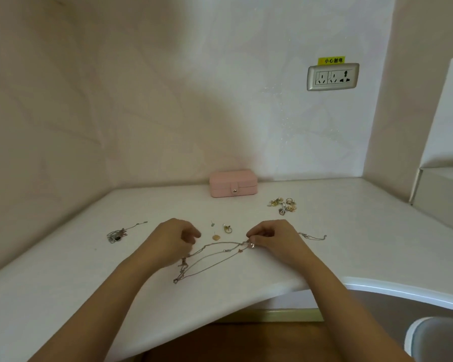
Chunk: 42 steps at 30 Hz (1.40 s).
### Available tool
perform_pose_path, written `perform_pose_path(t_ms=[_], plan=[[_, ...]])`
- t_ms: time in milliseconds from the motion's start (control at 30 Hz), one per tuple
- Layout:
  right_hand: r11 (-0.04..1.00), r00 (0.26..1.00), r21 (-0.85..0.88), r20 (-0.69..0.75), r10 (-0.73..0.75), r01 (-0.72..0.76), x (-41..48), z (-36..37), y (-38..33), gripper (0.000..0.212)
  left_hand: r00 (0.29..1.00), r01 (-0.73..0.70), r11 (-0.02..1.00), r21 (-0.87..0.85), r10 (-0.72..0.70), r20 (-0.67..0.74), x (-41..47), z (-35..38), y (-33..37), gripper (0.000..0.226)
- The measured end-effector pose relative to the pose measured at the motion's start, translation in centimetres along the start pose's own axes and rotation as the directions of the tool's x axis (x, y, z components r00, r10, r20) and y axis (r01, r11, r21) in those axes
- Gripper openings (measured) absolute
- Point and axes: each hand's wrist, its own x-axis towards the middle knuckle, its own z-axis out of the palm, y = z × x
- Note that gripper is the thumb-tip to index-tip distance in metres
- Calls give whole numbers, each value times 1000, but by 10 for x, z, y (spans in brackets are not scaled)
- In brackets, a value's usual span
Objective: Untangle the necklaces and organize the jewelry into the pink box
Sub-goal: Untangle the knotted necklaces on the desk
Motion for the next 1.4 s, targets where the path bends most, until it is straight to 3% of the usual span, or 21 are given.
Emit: perform_pose_path(t_ms=[167,333,700,900,1133,1400], plan=[[994,1000,111,4,3,-3,1,-1,2,10,980,-195,955,-223,198,-7,21,36,35,20],[992,1000,123,0,-19,19,1,-1,5,10,980,-164,916,-365,195,49,39,59,49,17],[990,996,143,-95,-2,15,5,1,10,4,965,-189,891,-413,246,88,42,77,49,11],[954,995,300,-93,17,12,3,-3,7,7,971,-155,846,-510,226,81,48,69,45,10],[962,996,273,-83,26,-2,2,-1,7,11,971,61,578,-814,154,182,48,70,47,15],[995,993,97,-121,-9,21,-2,2,5,11,981,155,405,-901,46,190,46,78,56,21]])
